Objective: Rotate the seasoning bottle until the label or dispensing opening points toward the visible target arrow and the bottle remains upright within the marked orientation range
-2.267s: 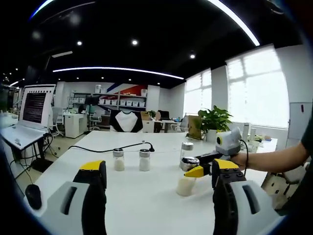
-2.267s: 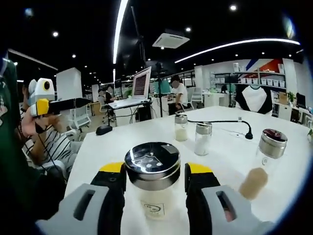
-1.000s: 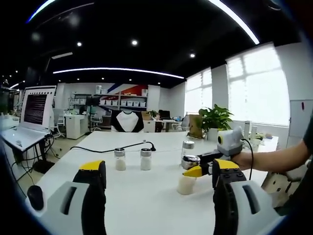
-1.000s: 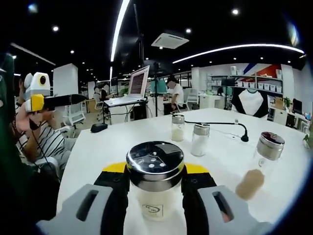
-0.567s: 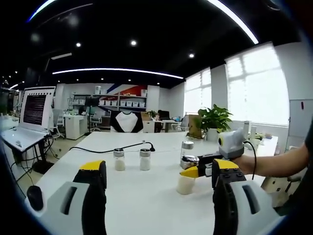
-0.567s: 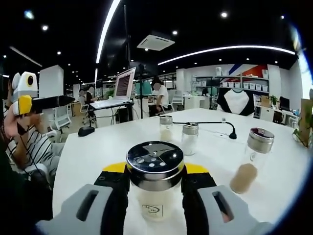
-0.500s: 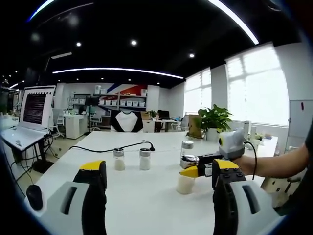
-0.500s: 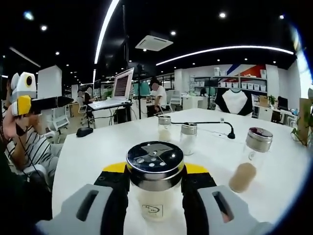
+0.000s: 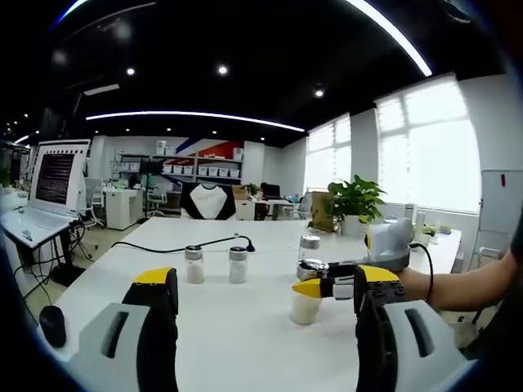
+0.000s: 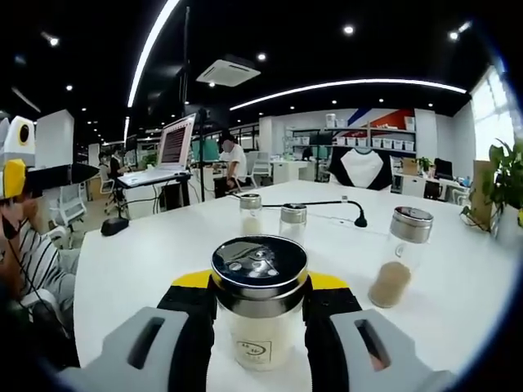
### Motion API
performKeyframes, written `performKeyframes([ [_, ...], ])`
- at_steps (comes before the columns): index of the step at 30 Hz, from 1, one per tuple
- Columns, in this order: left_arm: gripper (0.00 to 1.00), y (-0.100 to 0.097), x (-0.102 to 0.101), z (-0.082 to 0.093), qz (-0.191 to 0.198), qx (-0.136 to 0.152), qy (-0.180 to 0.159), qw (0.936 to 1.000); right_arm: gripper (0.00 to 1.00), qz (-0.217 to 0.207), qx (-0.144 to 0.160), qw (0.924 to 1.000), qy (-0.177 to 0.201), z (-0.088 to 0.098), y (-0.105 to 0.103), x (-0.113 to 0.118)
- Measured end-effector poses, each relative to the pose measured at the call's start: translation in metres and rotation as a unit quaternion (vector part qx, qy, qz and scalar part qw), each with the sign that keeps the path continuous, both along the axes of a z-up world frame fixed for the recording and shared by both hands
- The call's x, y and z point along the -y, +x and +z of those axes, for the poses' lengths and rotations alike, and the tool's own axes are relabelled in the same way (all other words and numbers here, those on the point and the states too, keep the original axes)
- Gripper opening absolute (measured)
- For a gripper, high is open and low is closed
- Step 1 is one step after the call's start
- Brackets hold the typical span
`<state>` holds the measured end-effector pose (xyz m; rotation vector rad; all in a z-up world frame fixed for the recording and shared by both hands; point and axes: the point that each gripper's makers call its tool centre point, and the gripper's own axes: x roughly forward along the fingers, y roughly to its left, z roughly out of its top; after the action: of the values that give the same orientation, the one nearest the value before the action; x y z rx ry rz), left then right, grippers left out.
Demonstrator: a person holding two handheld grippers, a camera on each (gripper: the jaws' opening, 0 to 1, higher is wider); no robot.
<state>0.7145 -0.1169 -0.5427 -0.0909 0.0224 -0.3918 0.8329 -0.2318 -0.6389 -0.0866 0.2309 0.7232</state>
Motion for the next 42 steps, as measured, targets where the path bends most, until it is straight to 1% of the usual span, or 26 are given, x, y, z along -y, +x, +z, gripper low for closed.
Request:
performKeyframes([
  [3,0.94,0.0004,-0.0029,-0.0006,0.007,-0.001,0.000,1.0000,0.40,-0.027,0.001,0.9996,0.002,0.0001,0.0027,0.0015],
  [6,0.94,-0.0001,-0.0031,-0.0002,0.005,-0.002,-0.004,1.0000,0.40,-0.042,0.001,0.9991,0.005,0.0004,0.0036,0.0023],
  [8,0.94,-0.0004,-0.0035,-0.0003,0.006,-0.001,0.002,1.0000,0.40,-0.068,-0.004,0.9976,0.008,-0.0001,0.0051,0.0049],
  [9,0.94,-0.0005,-0.0034,-0.0003,0.006,-0.001,0.002,1.0000,0.40,-0.082,0.000,0.9967,0.005,0.0001,0.0061,0.0062],
  [11,0.94,-0.0002,-0.0030,-0.0005,0.006,-0.002,-0.002,1.0000,0.40,-0.085,0.000,0.9963,0.004,-0.0002,0.0056,0.0037],
  [23,0.94,0.0007,-0.0013,-0.0015,0.005,-0.003,-0.001,1.0000,0.40,-0.141,-0.002,0.9899,0.007,-0.0012,0.0086,0.0077],
  [32,0.94,0.0002,-0.0083,-0.0019,0.012,-0.003,-0.002,0.9999,0.40,-0.171,-0.004,0.9852,0.009,-0.0025,0.0069,0.0092],
  [42,0.94,0.0012,-0.0070,-0.0037,0.012,-0.007,-0.003,0.9999,0.42,-0.170,-0.011,0.9854,0.008,-0.0042,0.0069,0.0097],
])
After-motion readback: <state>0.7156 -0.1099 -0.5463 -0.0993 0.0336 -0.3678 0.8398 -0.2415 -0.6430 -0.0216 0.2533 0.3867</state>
